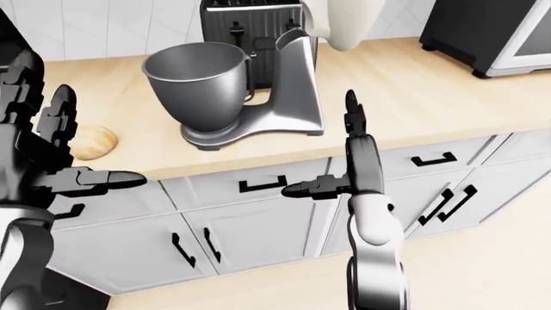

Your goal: Place the bread in the stand mixer bowl.

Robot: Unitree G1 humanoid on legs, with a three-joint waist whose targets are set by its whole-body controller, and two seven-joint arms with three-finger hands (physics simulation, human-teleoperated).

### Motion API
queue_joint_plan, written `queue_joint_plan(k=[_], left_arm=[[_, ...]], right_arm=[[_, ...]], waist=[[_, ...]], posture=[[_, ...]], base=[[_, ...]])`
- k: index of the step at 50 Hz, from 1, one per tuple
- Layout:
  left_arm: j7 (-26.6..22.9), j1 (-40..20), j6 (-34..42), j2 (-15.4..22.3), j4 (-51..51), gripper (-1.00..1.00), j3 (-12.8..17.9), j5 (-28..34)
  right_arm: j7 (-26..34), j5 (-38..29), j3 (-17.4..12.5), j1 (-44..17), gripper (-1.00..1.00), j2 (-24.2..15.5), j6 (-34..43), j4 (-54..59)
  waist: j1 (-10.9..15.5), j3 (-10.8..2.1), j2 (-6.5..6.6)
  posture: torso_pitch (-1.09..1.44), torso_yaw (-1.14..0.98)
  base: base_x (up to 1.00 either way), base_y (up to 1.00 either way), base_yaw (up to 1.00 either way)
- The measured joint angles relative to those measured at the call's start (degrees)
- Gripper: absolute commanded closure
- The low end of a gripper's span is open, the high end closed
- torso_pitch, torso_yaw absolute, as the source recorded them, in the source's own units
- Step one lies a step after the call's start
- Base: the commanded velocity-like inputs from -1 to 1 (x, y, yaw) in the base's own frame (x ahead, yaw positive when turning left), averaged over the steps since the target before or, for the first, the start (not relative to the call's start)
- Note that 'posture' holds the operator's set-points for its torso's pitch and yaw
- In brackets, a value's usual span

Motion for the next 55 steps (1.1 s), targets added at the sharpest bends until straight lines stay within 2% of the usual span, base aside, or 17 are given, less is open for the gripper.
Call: queue_joint_plan(k=[11, 17, 20, 24, 28, 30, 32, 34, 37, 40, 41, 42, 45, 47, 51, 53, 55], left_arm=[[0.1, 0.6, 0.5, -0.1, -0.3, -1.00, -0.1, -0.2], [0.3, 0.5, 0.3, 0.0, -1.2, -1.00, 0.2, 0.0], [0.2, 0.3, 0.1, -0.2, -1.3, -1.00, -0.5, -0.1], [-0.2, 0.2, 0.1, -0.2, -0.8, -1.00, -0.9, -0.5], [0.1, 0.0, 0.4, 0.1, -1.1, -1.00, -0.1, -0.3], [0.3, 0.4, 0.4, 0.0, -1.0, -1.00, 0.3, 0.0], [0.5, 0.7, 0.8, 0.0, -0.8, -1.00, 0.4, 0.1], [0.5, 0.4, 1.0, 0.1, -0.8, -1.00, 0.3, 0.1], [0.4, -0.1, 0.7, 0.2, -1.3, -1.00, 0.2, 0.0], [0.4, -0.3, 0.5, 0.3, -1.4, -1.00, 0.2, 0.0], [0.4, -0.5, 0.5, 0.1, -1.3, -1.00, 0.1, -0.1], [0.4, -0.3, 0.6, -0.2, -1.2, -1.00, -0.3, -0.2], [0.0, -0.1, 1.1, -0.2, -0.6, -1.00, -1.2, -0.7], [0.0, -0.3, 1.2, 0.0, -0.6, -1.00, -0.9, -0.7], [0.2, -0.6, 0.7, 0.1, -1.4, -1.00, -0.4, -0.5], [0.2, -0.7, 0.5, 0.2, -1.5, -1.00, -0.3, -0.6], [0.3, -0.5, 0.6, 0.5, -1.0, -1.00, 0.2, -0.5]], right_arm=[[0.0, 0.0, 0.1, 0.1, -1.00, 0.1, 0.0, 0.7], [0.1, 0.0, 0.3, 0.0, -1.00, 0.1, -0.3, -0.1], [-0.1, -0.2, -0.3, 0.0, -1.00, -0.1, -0.3, 0.0], [-0.3, -0.6, -0.7, 0.3, -1.00, -0.1, 0.3, 0.3], [-0.3, -0.4, -0.2, -0.3, -1.00, 0.0, -0.1, -0.4], [0.0, -0.2, 0.6, 0.1, -1.00, 0.4, -0.3, 0.0], [0.3, 0.2, 0.9, 0.3, -1.00, 0.4, 0.0, 0.6], [0.3, 0.2, 0.6, 0.2, -1.00, 0.3, 0.2, 0.6], [0.1, 0.1, 0.1, -0.2, -1.00, 0.2, -0.2, 0.1], [0.0, 0.1, 0.2, -0.3, -1.00, 0.2, -0.6, -0.4], [0.0, 0.1, 0.0, -0.3, -1.00, -0.1, -0.7, -0.4], [-0.1, 0.0, -0.3, -0.1, -1.00, -0.3, -0.7, -0.2], [-0.3, -0.3, -1.0, 0.7, -1.00, -0.1, 0.2, 0.7], [-0.4, -0.3, -0.9, 0.4, -1.00, -0.1, 0.4, 0.8], [-0.4, -0.1, -0.5, -0.1, -1.00, -0.2, -0.3, 0.0], [-0.4, -0.1, -0.4, -0.3, -1.00, -0.2, -0.5, -0.2], [-0.3, 0.0, 0.4, -0.1, -1.00, 0.4, -0.5, 0.2]], waist=[[0.1, 0.42, 0.06], [0.1, 0.93, -0.49], [-0.4, 0.96, 0.63], [-0.3, 0.92, 0.90], [0.0, 1.07, 3.63], [0.4, 1.40, 2.81], [0.4, 1.16, 3.00], [0.3, 0.78, 2.37], [0.4, 0.83, 0.62], [0.7, 0.47, -2.17], [0.4, 0.25, -2.52], [0.0, 0.65, -1.80], [-0.4, 0.91, -1.85], [-0.2, 0.88, -1.12], [-0.3, 1.19, 1.73], [-0.5, 0.72, 4.12], [0.3, 0.91, 3.36]], posture=[[0.00, 0.00], [0.00, 0.00], [0.00, 0.00], [0.00, 0.00], [0.00, 0.00], [0.00, 0.00], [0.00, 0.00], [0.00, 0.00], [0.00, 0.00], [0.00, 0.00], [0.00, 0.00], [0.00, 0.00], [0.00, 0.00], [0.00, 0.00], [0.00, 0.00], [0.00, 0.00], [0.00, 0.00]], base=[[0.03, 0.00, 0.00], [0.11, 0.00, 0.00], [0.12, 0.00, 0.00], [0.12, 0.00, 0.00], [0.13, 0.00, 0.00], [0.13, 0.00, 0.00], [0.12, 0.00, 0.00], [0.12, 0.00, 0.00], [0.13, 0.00, 0.00], [0.12, 0.00, 0.00], [0.12, 0.00, 0.00], [0.12, 0.00, 0.00], [0.14, 0.00, 0.00], [0.13, 0.00, 0.00], [0.13, 0.00, 0.00], [0.13, 0.00, 0.00], [0.12, 0.00, 0.00]])
